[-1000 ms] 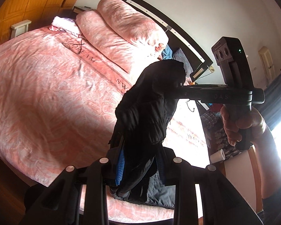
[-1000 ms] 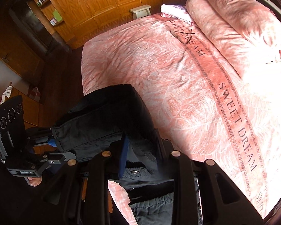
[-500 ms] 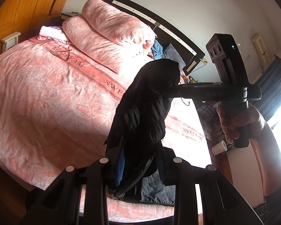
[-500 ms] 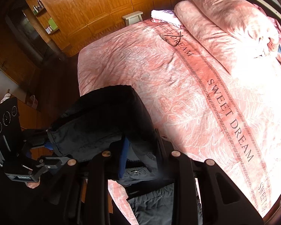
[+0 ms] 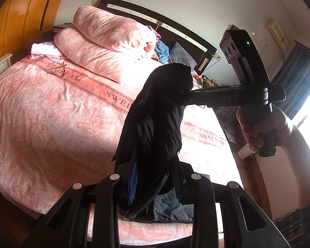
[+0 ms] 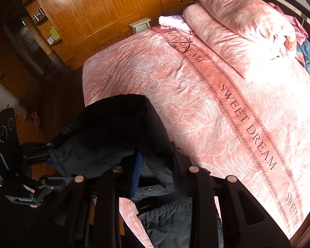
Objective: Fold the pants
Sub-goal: 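Lift the folded pants with the left gripper and hold them up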
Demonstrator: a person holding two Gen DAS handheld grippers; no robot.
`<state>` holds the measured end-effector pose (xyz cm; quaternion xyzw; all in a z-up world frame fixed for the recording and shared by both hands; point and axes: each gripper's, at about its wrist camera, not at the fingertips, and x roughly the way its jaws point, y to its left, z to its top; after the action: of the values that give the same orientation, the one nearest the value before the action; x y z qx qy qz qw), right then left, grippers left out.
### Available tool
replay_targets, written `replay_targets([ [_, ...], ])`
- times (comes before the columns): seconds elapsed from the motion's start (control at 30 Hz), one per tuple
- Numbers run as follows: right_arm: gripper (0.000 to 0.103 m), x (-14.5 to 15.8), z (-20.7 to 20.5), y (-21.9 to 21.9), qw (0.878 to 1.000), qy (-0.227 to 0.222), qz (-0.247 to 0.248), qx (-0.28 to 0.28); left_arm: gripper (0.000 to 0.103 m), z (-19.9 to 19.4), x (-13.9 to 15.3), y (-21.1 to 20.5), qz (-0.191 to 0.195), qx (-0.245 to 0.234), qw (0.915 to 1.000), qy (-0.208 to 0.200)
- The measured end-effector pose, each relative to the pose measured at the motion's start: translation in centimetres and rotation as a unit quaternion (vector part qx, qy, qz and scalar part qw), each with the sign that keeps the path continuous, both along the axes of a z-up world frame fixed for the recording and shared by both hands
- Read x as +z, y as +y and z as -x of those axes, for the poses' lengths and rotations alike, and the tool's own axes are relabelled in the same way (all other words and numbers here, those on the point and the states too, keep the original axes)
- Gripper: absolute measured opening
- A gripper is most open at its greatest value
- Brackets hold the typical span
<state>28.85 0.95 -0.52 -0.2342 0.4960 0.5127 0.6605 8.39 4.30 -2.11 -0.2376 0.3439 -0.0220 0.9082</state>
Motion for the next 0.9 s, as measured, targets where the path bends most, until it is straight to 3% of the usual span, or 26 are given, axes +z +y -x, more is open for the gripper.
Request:
replay_targets([
  [0.9, 0.025, -0.7, -1.1, -9.5, 0.997, 0.003, -0.03, -0.072, 0.029, -2.2, 0.7, -8.2, -0.062, -0.079, 0.9949, 0.002],
])
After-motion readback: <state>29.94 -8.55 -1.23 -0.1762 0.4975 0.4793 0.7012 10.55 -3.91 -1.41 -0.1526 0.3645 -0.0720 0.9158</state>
